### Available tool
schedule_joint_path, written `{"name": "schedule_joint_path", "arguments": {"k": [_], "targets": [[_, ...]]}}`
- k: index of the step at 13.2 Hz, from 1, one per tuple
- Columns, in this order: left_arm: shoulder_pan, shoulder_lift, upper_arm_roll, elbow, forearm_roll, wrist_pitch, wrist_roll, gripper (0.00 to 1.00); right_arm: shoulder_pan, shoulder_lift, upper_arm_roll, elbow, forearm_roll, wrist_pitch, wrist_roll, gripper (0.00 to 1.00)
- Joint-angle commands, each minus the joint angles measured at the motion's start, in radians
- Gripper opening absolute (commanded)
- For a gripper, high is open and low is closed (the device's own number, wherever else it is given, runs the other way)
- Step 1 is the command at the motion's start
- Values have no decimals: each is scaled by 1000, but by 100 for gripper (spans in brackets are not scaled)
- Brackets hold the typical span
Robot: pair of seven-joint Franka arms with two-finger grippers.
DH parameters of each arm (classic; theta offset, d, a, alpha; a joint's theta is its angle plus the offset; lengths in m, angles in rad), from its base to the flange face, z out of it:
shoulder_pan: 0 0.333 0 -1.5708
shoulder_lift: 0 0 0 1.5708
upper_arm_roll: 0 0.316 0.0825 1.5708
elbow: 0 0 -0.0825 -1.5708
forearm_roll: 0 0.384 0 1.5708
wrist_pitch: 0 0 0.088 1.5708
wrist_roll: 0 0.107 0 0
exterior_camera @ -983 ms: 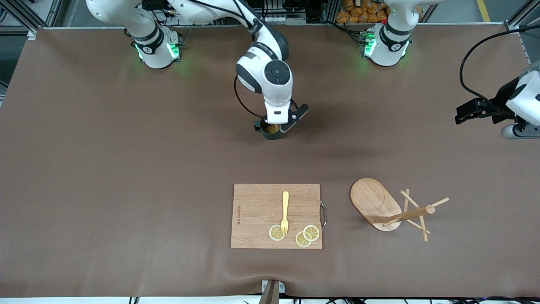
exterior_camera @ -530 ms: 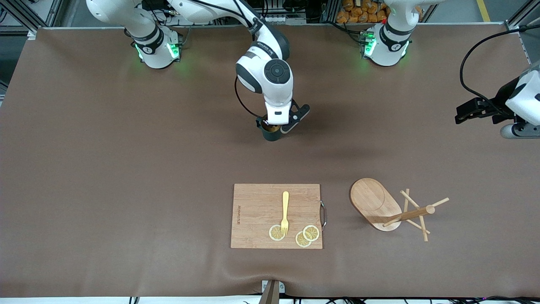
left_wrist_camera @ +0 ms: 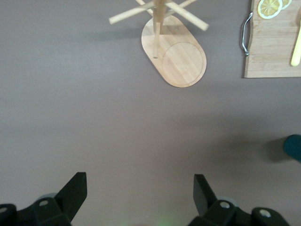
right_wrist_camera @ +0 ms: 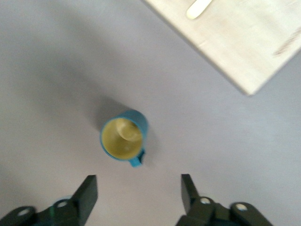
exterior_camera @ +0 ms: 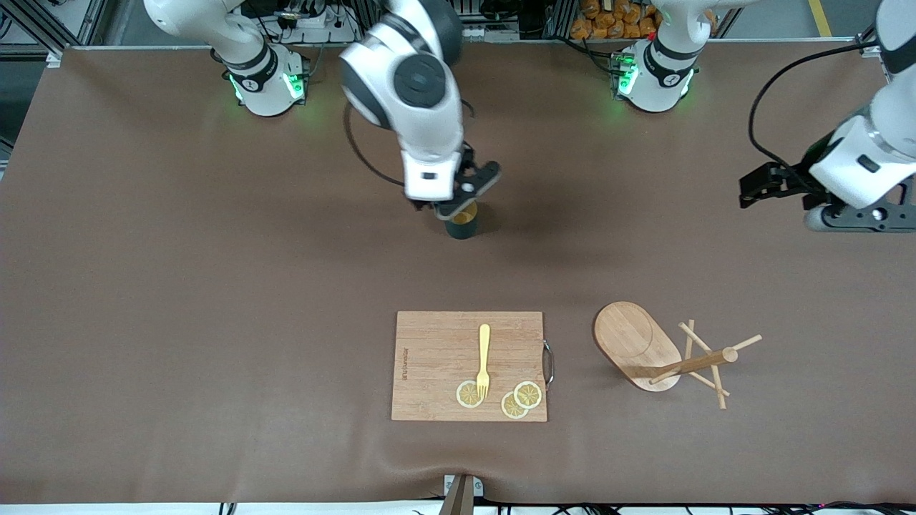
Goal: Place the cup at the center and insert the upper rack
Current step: 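Raise the right gripper away while the left gripper reaches over the mug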
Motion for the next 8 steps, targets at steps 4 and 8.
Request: {"name": "schedule_joint_path", "arguments": {"k": [4,8], "targets": [[-59,16,-111,11,10,12,-344,100,-353,-197,-46,-19,-6,-151,-331,100],[-208,62,-123,11,25,59,-715,100,-518,-273,-110,-23,-9,-226,-353,100]]}}
